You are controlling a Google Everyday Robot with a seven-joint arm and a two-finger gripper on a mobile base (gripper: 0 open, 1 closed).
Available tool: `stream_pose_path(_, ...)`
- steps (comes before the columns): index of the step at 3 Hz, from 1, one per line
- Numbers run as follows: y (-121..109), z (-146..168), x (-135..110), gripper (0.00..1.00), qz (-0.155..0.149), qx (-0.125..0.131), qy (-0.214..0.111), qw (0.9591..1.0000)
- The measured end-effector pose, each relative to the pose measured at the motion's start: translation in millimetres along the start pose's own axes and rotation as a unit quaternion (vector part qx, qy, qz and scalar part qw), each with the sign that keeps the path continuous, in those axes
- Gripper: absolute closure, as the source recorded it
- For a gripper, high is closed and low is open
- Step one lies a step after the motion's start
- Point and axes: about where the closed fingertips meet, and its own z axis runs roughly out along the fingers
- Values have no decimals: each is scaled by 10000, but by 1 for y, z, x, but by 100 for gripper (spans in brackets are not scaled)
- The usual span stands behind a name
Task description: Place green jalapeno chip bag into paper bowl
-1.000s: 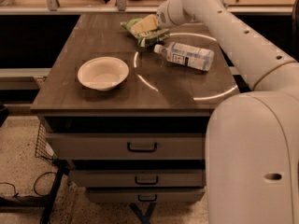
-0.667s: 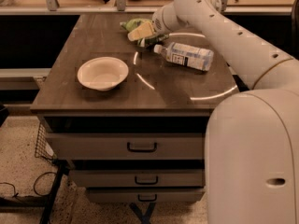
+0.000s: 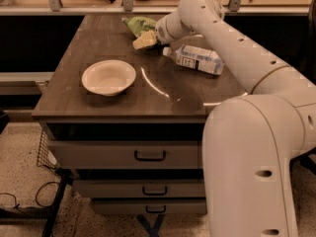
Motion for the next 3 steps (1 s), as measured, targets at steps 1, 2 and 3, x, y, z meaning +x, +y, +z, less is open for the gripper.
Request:
stream_pose_path(1, 1, 1, 0, 47, -20, 17, -3, 10000)
stream_pose_path(2, 3, 4, 1, 69, -20, -3, 11, 10000)
stream_pose_path(3, 5, 7, 2, 94, -20, -25, 28, 10000)
